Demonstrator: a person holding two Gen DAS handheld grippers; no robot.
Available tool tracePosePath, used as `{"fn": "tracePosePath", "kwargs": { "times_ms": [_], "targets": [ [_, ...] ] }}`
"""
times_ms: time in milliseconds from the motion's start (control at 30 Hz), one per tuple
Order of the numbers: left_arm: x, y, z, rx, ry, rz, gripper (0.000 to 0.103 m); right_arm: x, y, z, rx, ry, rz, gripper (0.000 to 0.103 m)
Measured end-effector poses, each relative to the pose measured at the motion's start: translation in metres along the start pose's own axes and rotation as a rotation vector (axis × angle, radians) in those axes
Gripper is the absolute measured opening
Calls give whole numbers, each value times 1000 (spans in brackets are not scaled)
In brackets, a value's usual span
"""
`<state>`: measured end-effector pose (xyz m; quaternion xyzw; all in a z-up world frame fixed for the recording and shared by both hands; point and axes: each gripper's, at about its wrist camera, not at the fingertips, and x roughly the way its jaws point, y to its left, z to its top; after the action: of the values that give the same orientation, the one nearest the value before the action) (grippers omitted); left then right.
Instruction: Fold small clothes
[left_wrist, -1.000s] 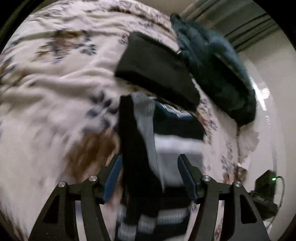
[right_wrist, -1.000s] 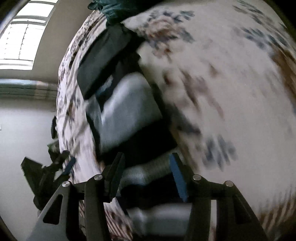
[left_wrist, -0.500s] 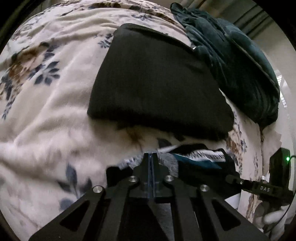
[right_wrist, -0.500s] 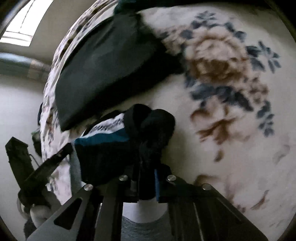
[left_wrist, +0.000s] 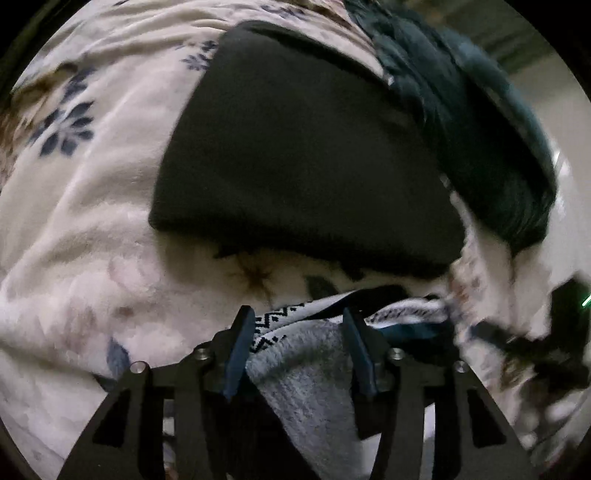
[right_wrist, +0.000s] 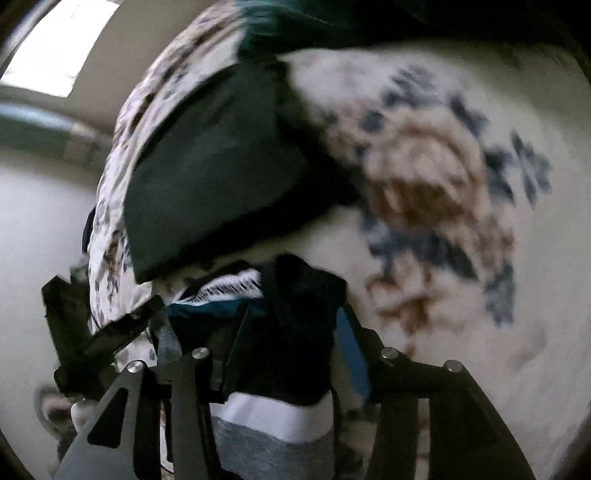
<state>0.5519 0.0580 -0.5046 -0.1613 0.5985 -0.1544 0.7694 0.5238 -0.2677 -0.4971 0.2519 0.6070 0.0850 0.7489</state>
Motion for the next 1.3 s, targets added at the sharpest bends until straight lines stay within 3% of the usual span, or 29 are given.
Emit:
{"fn": "tracePosePath", "kwargs": {
  "times_ms": [67, 133, 200, 267, 300, 333, 467, 567, 600, 633, 667, 700, 733, 833, 933, 1000, 1133, 1300],
  "targets": [
    [6, -6, 0, 17, 4, 52, 47, 13, 25, 11, -92, 33, 5, 50],
    [9, -9, 4, 27, -3, 55, 47, 27, 50, 15, -173, 63, 22, 50],
    [14, -13, 4, 46, -11, 85, 47, 59, 75, 18, -273, 124, -67, 50],
    [18, -14, 3, 65, -20, 102, 46, 85, 86, 14, -353, 161, -193, 23],
    [19, -15, 2, 77, -25, 107, 38, 91, 88, 13, -373, 159, -226, 5],
    [20, -16, 2, 92, -30, 118, 25, 93, 88, 11, -381, 141, -233, 4],
    [21, -11, 8, 120, -26, 129, 21, 78, 79, 18, -320, 40, -237, 3],
    [8, -3, 9, 86, -25, 105, 21, 85, 70, 22, -247, 127, -170, 5],
    [2, -5, 6, 75, -32, 94, 23, 80, 68, 24, -220, 143, -152, 15],
    [-10, -7, 0, 69, -45, 77, 31, 74, 65, 23, -198, 150, -129, 33],
    [-23, -9, -5, 71, -60, 67, 38, 63, 61, 20, -164, 143, -81, 42],
    [-40, -11, -15, 67, -85, 58, 51, 47, 57, 13, -126, 129, -28, 51],
    [-58, -13, -28, 55, -106, 34, 64, 33, 55, 5, -103, 122, 5, 52],
    [-97, -17, -74, 37, -114, -21, 65, -13, 48, -38, -44, 112, 64, 52],
    [-121, -24, -140, 38, -66, -41, 65, -56, 41, -99, 7, 115, 93, 54],
    [-125, -29, -190, 50, -1, -60, 65, -78, 40, -146, 45, 129, 100, 54],
    [-113, -33, -280, 81, 146, -29, 65, -103, 39, -253, 108, 191, 55, 54],
    [-88, -31, -373, 172, 333, 40, 65, -130, -8, -374, 259, 257, 37, 54]
  ]
}}
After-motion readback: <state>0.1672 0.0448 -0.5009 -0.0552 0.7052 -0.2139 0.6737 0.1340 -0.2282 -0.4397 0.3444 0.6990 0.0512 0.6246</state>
